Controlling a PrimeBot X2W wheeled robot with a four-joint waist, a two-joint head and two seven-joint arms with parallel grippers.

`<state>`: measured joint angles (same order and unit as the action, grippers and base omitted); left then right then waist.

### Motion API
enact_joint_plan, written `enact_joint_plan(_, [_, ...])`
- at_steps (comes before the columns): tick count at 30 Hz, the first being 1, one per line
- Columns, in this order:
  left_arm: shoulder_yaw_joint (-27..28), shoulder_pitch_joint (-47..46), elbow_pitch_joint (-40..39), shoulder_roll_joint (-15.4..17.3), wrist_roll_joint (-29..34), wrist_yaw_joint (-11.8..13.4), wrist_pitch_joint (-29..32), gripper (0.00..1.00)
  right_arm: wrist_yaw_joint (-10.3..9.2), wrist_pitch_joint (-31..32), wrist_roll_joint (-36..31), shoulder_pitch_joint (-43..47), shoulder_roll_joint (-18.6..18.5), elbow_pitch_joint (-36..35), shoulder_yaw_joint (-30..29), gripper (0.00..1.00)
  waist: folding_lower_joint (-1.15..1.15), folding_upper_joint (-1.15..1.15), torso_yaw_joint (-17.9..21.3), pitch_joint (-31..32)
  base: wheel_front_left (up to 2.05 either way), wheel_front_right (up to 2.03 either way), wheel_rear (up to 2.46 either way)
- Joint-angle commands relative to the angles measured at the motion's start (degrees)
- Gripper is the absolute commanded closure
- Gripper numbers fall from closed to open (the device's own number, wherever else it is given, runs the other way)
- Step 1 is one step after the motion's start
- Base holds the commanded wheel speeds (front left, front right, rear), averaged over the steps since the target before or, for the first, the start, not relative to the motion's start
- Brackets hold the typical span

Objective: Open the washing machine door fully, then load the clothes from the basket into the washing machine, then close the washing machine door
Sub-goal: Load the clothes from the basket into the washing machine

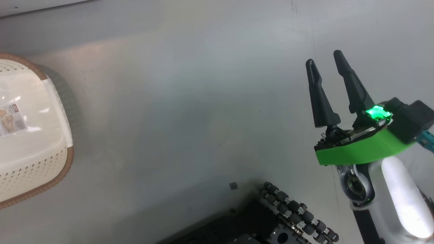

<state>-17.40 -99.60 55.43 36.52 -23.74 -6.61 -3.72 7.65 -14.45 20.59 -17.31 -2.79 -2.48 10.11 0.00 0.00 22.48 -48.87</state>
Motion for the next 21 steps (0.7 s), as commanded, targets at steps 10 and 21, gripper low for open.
enact_joint_plan(10, [-2.1,-3.2,3.3,-0.2,-1.6,-0.8,-2.4,0.86,-0.16,-0.5,-0.6,0.5,-0.1,-1.6,0.6,0.0,0.0,0.0,-0.8,-0.2,0.0,0.0,0.0])
enact_joint_plan(21, [-7.3,-2.0,5.1,-1.3,-4.5,-0.9,-4.0,0.0,-0.16,-0.5,-1.8,0.5,-0.1,-1.5,-0.6,0.0,0.0,0.0,-2.0,1.6,0.0,0.0,0.0])
